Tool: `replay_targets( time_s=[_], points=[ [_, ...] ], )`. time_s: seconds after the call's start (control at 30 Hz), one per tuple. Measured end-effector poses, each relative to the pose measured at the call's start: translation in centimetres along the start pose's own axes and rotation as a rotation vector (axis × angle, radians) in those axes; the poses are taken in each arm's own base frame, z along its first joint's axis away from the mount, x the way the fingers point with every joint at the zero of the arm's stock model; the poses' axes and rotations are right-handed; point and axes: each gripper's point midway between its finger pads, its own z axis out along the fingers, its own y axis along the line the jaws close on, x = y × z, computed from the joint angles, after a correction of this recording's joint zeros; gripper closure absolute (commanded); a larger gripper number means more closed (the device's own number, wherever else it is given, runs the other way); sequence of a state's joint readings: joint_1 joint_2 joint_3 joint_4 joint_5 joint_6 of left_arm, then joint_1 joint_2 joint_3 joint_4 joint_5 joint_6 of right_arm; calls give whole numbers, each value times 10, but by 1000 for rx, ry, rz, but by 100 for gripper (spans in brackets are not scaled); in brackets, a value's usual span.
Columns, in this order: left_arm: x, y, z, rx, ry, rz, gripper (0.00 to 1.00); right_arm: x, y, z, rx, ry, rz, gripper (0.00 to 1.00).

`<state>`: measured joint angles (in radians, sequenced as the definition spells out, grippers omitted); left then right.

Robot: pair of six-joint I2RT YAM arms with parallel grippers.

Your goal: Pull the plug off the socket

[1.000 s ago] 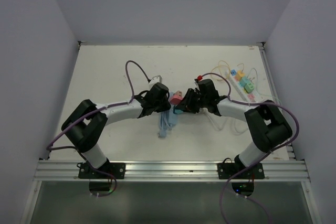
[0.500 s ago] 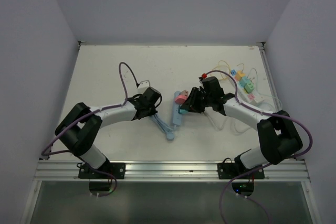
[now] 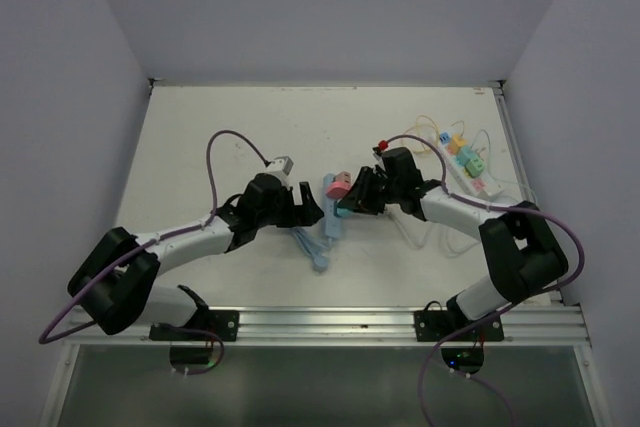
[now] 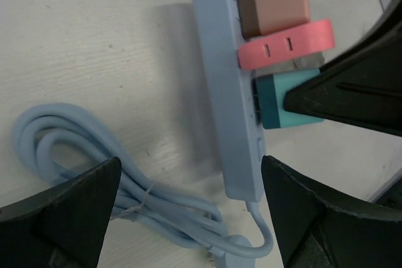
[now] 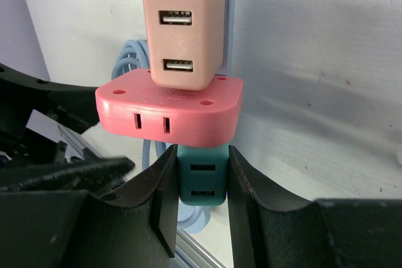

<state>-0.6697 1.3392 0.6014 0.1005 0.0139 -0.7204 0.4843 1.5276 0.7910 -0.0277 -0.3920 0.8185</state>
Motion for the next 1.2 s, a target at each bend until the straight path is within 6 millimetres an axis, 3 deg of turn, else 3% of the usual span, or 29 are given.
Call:
replay_targets(
  time_s=[0.2, 0.5, 0.67, 0.7, 0.77, 0.87, 1.0, 1.2],
  points=[
    [20, -22, 9, 145, 96, 10, 3, -6, 9, 7, -52, -14, -8, 100],
    [26, -30, 22, 188, 150, 33, 17, -18, 30, 7, -128, -40, -23, 100],
    [22, -29, 28, 170, 143, 37, 45, -19, 37, 7, -154, -41, -22, 100],
    [19, -29, 28, 164, 136, 38, 61, -19, 38, 7, -157, -40, -21, 100],
    [15, -30, 29, 150, 124, 33, 76, -18, 40, 7, -160, -42, -22, 100],
    [10, -24, 31, 111, 103, 33, 100, -19, 41, 7, -161, -48, -23, 100],
    [8, -14, 31, 36, 93, 36, 100, -19, 42, 8, -159, -57, -21, 100],
    [14, 45, 23, -266, 93, 20, 100, -22, 62, -10, -206, -83, -30, 100]
  ],
)
